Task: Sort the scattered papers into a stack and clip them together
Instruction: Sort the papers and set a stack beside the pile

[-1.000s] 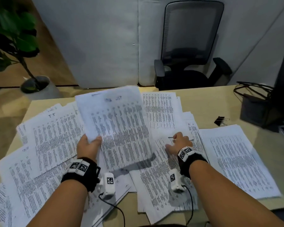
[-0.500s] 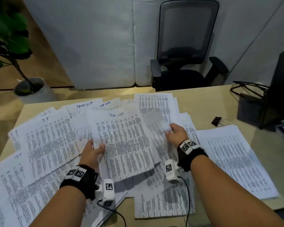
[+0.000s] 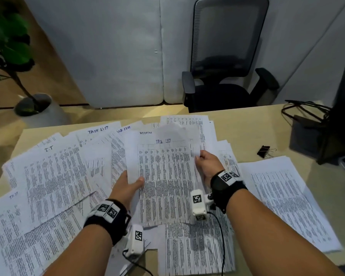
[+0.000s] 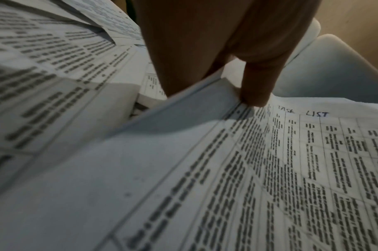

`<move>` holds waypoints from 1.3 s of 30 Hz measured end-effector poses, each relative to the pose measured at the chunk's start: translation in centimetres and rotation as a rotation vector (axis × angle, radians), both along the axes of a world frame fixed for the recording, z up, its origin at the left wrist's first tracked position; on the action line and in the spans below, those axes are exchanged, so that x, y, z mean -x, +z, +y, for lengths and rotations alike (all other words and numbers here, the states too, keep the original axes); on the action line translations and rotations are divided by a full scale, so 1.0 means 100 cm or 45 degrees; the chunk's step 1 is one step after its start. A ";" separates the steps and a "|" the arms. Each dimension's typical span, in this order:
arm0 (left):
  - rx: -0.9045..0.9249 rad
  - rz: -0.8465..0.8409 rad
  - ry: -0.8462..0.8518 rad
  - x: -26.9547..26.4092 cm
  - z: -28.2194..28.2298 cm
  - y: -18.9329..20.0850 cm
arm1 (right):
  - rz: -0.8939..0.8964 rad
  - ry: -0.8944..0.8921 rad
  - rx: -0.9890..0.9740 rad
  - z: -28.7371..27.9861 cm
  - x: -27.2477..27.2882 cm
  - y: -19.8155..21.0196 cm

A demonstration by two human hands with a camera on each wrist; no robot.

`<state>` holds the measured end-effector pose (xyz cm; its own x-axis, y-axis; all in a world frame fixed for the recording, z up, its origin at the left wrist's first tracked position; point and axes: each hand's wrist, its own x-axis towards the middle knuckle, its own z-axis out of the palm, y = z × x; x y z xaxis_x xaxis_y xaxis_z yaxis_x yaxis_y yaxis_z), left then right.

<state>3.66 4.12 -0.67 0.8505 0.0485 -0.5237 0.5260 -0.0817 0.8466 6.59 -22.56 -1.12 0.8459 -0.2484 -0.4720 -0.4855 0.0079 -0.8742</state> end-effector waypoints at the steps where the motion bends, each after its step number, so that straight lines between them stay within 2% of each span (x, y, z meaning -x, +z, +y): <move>1: -0.071 -0.031 -0.029 -0.001 -0.001 0.000 | -0.001 -0.006 0.009 -0.001 -0.001 0.003; 4: -0.192 -0.110 -0.025 -0.003 -0.008 -0.003 | 0.013 -0.063 0.070 -0.009 -0.008 0.004; 6: -0.184 -0.088 -0.046 -0.002 -0.013 -0.005 | 0.008 -0.099 0.004 -0.011 -0.010 -0.001; 9: -0.117 -0.032 -0.073 0.000 -0.017 -0.008 | 0.063 -0.015 -0.115 -0.007 -0.008 0.002; 12: -0.129 -0.034 -0.012 -0.003 -0.015 -0.014 | 0.073 0.045 -0.306 -0.006 -0.005 0.008; 13: -0.146 -0.043 0.013 -0.005 -0.014 -0.015 | 0.063 0.041 -0.269 -0.007 -0.007 0.006; 15: -0.223 -0.072 0.076 -0.008 -0.012 -0.016 | 0.027 0.027 0.034 -0.013 -0.011 0.004; 17: -0.377 -0.084 0.122 -0.008 -0.009 -0.017 | 0.020 0.018 0.582 -0.024 -0.018 0.000; 19: -0.469 -0.064 0.111 -0.006 -0.006 -0.017 | 0.153 0.095 1.018 -0.036 -0.022 -0.001; 22: -0.489 -0.047 0.084 -0.002 -0.004 -0.021 | 0.490 0.210 1.109 -0.037 -0.020 -0.003; 24: -0.455 -0.048 0.097 0.001 -0.004 -0.020 | 0.549 0.248 1.069 -0.034 -0.020 -0.010; 28: -0.380 -0.106 0.114 0.004 -0.005 -0.017 | 0.317 0.162 0.809 -0.033 -0.022 -0.007; 34: -0.316 -0.210 0.110 0.008 -0.004 -0.008 | -0.246 -0.188 0.970 -0.039 -0.026 0.026; 37: -0.255 -0.119 0.165 0.006 -0.010 -0.008 | -0.491 -0.202 1.188 -0.044 -0.031 0.049; 39: -0.152 -0.084 0.223 0.004 -0.012 -0.008 | -0.637 -0.193 1.182 -0.044 -0.031 0.066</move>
<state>3.22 2.89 -1.42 0.8560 0.2571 -0.4485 0.4844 -0.0959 0.8696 9.64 -26.99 5.52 0.8215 -0.4513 0.3486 -0.1194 -0.7339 -0.6687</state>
